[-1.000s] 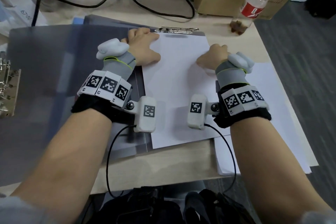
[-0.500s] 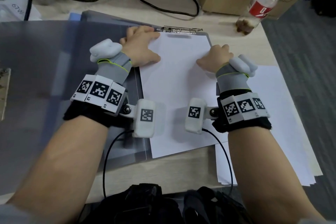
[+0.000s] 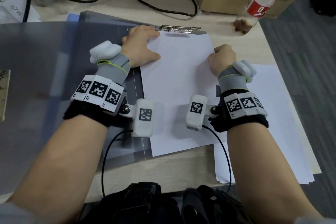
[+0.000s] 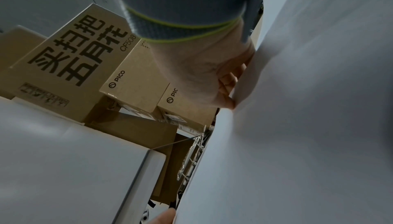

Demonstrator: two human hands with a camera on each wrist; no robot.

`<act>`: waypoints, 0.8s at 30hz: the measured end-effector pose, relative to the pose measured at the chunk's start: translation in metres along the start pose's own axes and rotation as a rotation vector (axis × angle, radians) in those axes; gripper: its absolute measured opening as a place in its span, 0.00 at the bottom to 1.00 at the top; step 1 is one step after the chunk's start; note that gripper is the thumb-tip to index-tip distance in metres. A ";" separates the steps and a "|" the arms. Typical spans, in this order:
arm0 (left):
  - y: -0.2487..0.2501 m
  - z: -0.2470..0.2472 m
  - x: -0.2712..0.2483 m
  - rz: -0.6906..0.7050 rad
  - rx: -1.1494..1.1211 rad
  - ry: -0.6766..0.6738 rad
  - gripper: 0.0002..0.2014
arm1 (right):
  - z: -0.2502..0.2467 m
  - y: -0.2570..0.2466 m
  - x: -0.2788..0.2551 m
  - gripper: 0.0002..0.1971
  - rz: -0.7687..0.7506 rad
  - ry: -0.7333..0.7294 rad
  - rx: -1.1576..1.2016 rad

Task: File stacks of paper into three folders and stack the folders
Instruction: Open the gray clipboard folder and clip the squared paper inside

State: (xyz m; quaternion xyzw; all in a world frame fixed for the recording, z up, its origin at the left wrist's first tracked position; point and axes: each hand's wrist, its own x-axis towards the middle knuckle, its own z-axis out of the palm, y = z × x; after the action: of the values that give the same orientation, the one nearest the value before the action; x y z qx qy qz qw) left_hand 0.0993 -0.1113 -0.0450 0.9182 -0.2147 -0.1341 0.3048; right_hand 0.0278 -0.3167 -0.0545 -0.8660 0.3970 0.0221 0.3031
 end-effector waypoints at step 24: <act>-0.010 -0.002 0.004 0.014 0.015 -0.068 0.33 | 0.024 -0.076 0.003 0.21 -0.323 -0.317 0.509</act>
State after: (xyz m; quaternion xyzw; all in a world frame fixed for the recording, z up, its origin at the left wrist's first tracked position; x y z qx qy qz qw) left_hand 0.1065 -0.1052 -0.0502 0.9137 -0.2326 -0.1616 0.2912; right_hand 0.0881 -0.2674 -0.0363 -0.8001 0.1955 0.0081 0.5670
